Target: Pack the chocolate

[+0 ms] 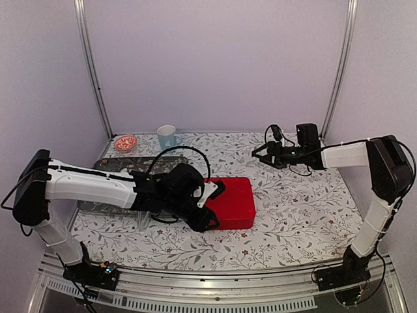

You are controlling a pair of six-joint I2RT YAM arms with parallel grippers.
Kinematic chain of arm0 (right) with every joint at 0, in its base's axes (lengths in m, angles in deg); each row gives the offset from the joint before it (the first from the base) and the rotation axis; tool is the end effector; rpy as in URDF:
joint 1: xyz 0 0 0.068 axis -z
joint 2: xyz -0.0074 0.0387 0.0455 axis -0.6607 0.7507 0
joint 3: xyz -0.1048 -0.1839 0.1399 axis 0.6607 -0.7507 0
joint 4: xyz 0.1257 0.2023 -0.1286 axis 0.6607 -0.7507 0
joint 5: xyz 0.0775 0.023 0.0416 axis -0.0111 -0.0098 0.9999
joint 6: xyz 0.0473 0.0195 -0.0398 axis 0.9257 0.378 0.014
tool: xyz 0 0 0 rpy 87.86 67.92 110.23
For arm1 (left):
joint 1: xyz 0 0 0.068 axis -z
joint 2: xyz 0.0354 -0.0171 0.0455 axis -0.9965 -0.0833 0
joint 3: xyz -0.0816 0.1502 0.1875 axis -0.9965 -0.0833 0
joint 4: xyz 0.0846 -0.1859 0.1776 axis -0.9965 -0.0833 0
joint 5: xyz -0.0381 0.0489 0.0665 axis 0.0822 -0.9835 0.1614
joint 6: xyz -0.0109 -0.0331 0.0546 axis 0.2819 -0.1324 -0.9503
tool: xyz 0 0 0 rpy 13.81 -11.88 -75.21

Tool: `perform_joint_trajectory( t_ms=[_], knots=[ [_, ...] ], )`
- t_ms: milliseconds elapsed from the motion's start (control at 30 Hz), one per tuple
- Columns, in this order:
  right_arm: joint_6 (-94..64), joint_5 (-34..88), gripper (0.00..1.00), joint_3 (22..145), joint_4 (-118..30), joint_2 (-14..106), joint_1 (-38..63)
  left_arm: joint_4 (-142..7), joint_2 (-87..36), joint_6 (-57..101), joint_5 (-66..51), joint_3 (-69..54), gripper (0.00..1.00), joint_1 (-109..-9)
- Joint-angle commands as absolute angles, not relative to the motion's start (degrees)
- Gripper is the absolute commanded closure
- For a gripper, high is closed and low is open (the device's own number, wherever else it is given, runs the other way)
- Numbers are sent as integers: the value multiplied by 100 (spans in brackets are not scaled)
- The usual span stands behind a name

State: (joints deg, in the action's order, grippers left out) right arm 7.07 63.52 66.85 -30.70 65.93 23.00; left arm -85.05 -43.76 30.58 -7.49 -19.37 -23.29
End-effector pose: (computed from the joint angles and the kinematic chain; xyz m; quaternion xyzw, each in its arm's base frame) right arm 0.3615 0.1572 0.1751 -0.1181 0.8117 0.4865 0.3008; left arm 0.1647 -0.3242 0.1724 0.3545 0.8645 -0.2807 0.2197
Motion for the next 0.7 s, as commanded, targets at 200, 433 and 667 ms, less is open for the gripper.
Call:
perform_joint_trajectory(
  t_ms=[200,433,667],
  knots=[
    [-167,7005,24,8600,-4073,8714,1988,-7107,-4817,3776,-443,-2499,66,-2031],
    [-127,7433,28,8365,-3916,9013,1894,-6911,-5230,3930,-678,-2470,68,-2402],
    [-224,7462,39,6882,-3627,8262,1944,-7038,-5202,3818,-910,-2385,68,-3006]
  ],
)
